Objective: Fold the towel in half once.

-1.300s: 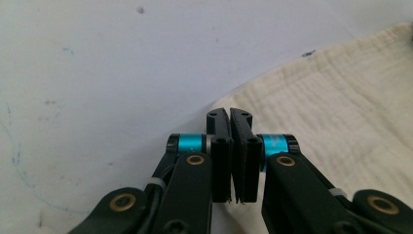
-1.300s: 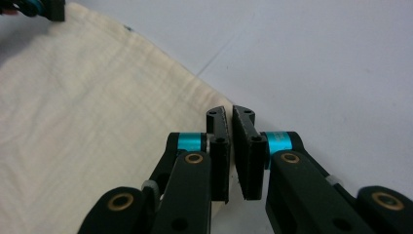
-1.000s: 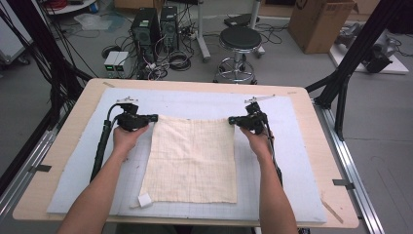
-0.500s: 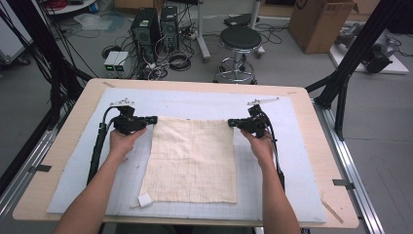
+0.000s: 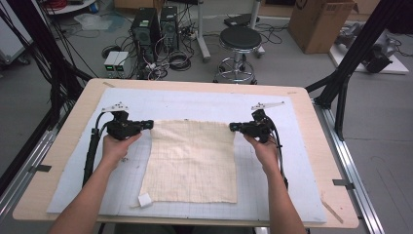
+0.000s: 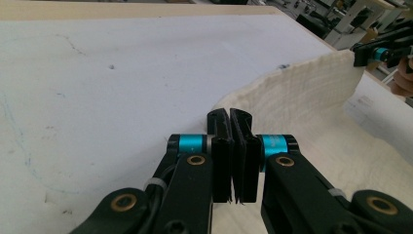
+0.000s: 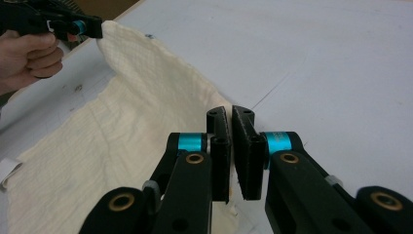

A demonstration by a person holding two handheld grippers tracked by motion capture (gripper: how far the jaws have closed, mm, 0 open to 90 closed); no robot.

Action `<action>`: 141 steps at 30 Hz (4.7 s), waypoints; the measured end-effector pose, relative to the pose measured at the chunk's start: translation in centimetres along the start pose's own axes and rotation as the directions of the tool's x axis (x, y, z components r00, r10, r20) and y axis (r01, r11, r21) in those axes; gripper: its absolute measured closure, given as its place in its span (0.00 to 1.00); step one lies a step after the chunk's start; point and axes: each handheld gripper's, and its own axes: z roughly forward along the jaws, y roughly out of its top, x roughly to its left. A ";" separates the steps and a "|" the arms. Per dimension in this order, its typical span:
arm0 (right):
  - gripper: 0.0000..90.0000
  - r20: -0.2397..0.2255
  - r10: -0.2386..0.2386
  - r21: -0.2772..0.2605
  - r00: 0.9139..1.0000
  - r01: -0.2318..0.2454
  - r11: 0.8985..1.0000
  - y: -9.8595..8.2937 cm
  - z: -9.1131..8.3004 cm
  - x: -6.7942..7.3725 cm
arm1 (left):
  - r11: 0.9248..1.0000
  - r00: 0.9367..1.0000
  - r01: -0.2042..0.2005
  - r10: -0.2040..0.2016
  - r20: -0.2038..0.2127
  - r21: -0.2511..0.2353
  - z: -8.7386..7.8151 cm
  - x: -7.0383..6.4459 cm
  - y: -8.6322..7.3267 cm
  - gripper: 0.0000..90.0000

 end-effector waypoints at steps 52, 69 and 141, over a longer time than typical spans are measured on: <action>0.95 -0.133 -0.123 0.091 0.983 0.136 0.987 -6.8 -2.8 6.6 | 0.974 0.972 -0.214 0.206 0.110 0.073 -6.4 -5.9 -7.2 0.97; 0.95 -0.141 -0.122 0.093 0.982 0.135 0.986 -9.5 -3.7 8.1 | 0.962 0.955 -0.265 0.252 0.156 0.072 -8.2 -7.5 -9.5 0.96; 0.66 -0.247 -0.188 0.104 0.951 0.218 0.970 -11.0 -5.4 11.1 | 0.950 0.930 -0.293 0.258 0.262 0.104 -8.1 -9.9 -10.2 0.60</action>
